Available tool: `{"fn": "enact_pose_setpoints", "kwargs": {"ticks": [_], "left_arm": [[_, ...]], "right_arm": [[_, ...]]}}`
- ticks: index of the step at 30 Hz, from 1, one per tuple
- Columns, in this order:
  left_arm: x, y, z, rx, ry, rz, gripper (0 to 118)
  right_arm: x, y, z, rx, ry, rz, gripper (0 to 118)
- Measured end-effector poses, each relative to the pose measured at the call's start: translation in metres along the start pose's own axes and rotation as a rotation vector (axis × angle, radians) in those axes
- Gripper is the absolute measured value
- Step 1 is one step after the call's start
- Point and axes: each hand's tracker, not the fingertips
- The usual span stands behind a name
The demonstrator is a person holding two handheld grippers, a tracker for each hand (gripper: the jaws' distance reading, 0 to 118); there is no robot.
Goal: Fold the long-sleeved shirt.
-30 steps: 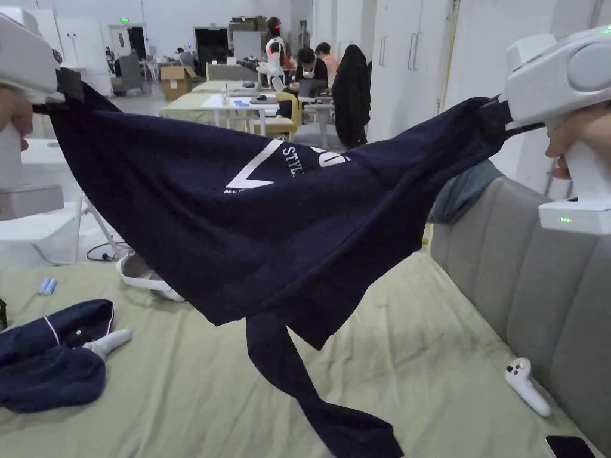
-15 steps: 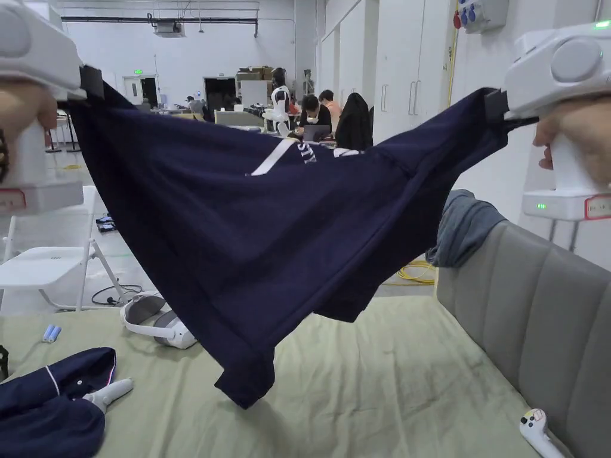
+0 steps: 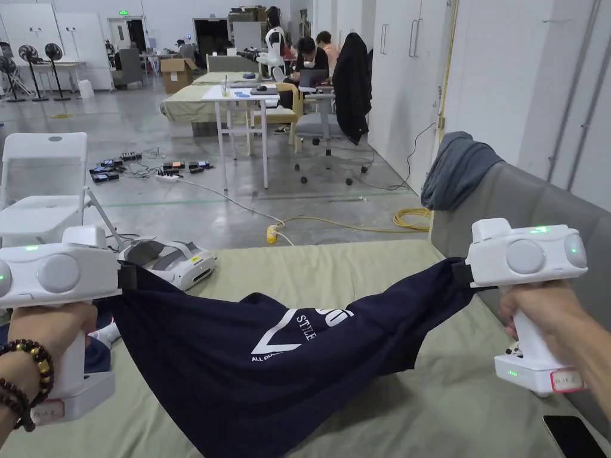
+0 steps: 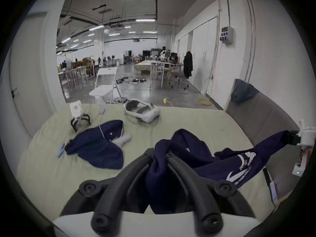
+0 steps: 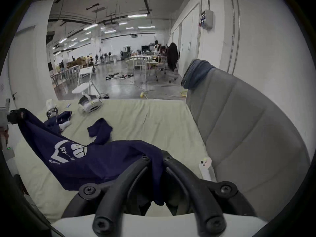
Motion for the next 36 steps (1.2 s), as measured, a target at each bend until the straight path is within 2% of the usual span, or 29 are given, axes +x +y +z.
{"fn": "enact_pose_setpoints", "kwargs": {"ticks": [3,5,6,8,9,12,14,16,17,18,19,20,21,22,23,24,26,27,28,29,32,33,34,35,36], "left_arm": [[-0.002,-0.033,0.043,0.031,-0.003,-0.011,11],[-0.005,-0.067,0.071,0.031,0.000,-0.028,11],[-0.006,-0.085,0.083,0.025,0.005,-0.035,11],[-0.018,-0.132,0.094,-0.054,0.021,-0.037,11],[-0.021,-0.155,0.100,-0.088,0.024,-0.045,11],[-0.033,-0.227,0.099,-0.272,0.051,-0.015,11],[-0.041,-0.271,0.090,-0.416,0.040,0.008,11],[-0.045,-0.299,0.079,-0.505,0.068,0.019,11],[-0.047,-0.309,0.076,-0.515,0.070,0.002,11],[-0.049,-0.309,0.076,-0.497,0.066,0.009,12],[-0.049,-0.313,0.077,-0.496,0.062,0.025,13],[-0.049,-0.311,0.082,-0.481,0.049,0.053,24],[-0.050,-0.308,0.085,-0.469,0.029,0.060,57],[-0.052,-0.304,0.088,-0.460,0.014,0.050,87],[-0.053,-0.299,0.092,-0.447,0.007,0.044,109],[-0.053,-0.292,0.098,-0.424,0.016,0.042,107],[-0.058,-0.274,0.113,-0.342,0.011,0.056,91],[-0.053,-0.267,0.120,-0.331,0.021,0.067,65],[-0.053,-0.261,0.125,-0.310,0.039,0.079,33],[-0.052,-0.257,0.128,-0.298,0.042,0.075,5],[-0.053,-0.253,0.126,-0.267,0.071,0.053,9],[-0.053,-0.253,0.126,-0.268,0.066,0.058,25],[-0.055,-0.254,0.126,-0.265,0.064,0.073,57],[-0.060,-0.252,0.129,-0.249,0.054,0.104,83],[-0.062,-0.256,0.127,-0.247,0.055,0.114,94]], "right_arm": [[0.003,-0.041,0.049,0.029,0.020,0.004,6],[0.007,-0.079,0.075,0.022,0.044,0.059,6],[0.009,-0.098,0.084,0.004,0.043,0.060,6],[0.012,-0.148,0.101,-0.077,0.071,0.110,6],[0.016,-0.169,0.099,-0.128,0.067,0.111,6],[0.020,-0.232,0.094,-0.303,0.090,0.180,6],[0.026,-0.269,0.066,-0.453,0.114,0.204,6],[0.027,-0.293,0.047,-0.546,0.088,0.250,6],[0.022,-0.296,0.052,-0.566,0.082,0.255,6],[0.023,-0.298,0.049,-0.565,0.097,0.218,6],[0.025,-0.300,0.047,-0.565,0.108,0.184,11],[0.024,-0.296,0.051,-0.551,0.102,0.190,26],[0.017,-0.292,0.064,-0.528,0.088,0.192,70],[0.016,-0.286,0.070,-0.497,0.063,0.203,101],[0.014,-0.280,0.076,-0.468,0.060,0.199,118],[0.013,-0.271,0.083,-0.426,0.056,0.203,118],[0.012,-0.253,0.094,-0.342,0.079,0.166,109],[0.009,-0.244,0.099,-0.324,0.073,0.139,83],[0.006,-0.236,0.103,-0.314,0.089,0.112,44],[0.005,-0.231,0.100,-0.298,0.110,0.103,0],[-0.009,-0.218,0.102,-0.267,0.103,0.102,1],[-0.010,-0.219,0.099,-0.268,0.117,0.108,1],[-0.014,-0.217,0.099,-0.268,0.134,0.109,1],[-0.018,-0.215,0.099,-0.263,0.145,0.106,1],[-0.020,-0.214,0.099,-0.259,0.159,0.101,1]]}}
